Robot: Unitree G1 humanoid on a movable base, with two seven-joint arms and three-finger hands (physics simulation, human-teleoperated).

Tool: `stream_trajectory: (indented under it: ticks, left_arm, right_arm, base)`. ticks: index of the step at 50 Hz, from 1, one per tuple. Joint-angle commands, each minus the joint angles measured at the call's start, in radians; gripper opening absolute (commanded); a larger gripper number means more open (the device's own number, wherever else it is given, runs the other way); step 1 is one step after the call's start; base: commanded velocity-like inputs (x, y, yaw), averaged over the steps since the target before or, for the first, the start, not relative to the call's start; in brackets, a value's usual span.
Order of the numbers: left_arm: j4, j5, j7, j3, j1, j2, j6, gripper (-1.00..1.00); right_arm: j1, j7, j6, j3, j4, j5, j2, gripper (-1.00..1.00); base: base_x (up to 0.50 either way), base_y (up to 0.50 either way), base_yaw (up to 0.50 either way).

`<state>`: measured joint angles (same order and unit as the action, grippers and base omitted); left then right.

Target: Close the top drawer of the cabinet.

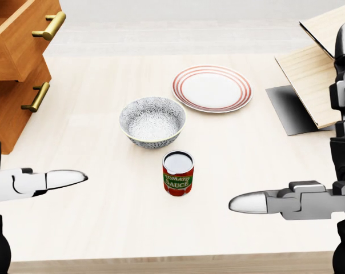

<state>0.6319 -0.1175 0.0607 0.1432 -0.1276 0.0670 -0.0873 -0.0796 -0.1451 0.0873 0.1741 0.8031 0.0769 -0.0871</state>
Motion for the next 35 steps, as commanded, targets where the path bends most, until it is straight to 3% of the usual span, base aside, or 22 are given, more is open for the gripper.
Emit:
stream_trajectory:
  ticks: [1,35]
  left_arm:
    - [0.068,-0.015,0.008,0.011,-0.015,0.004,0.0,1.0]
    - [0.116,-0.033,0.036,0.031,-0.045,0.023,0.0,1.0]
  right_arm:
    - [-0.012,0.0,0.0,0.014,0.014,0.003,-0.009,1.0]
    - [-0.007,-0.001,0.0,0.027,0.007,0.006,-0.012,1.0]
  base:
    - [0.0,0.0,0.0]
    - [0.0,0.0,0.0]
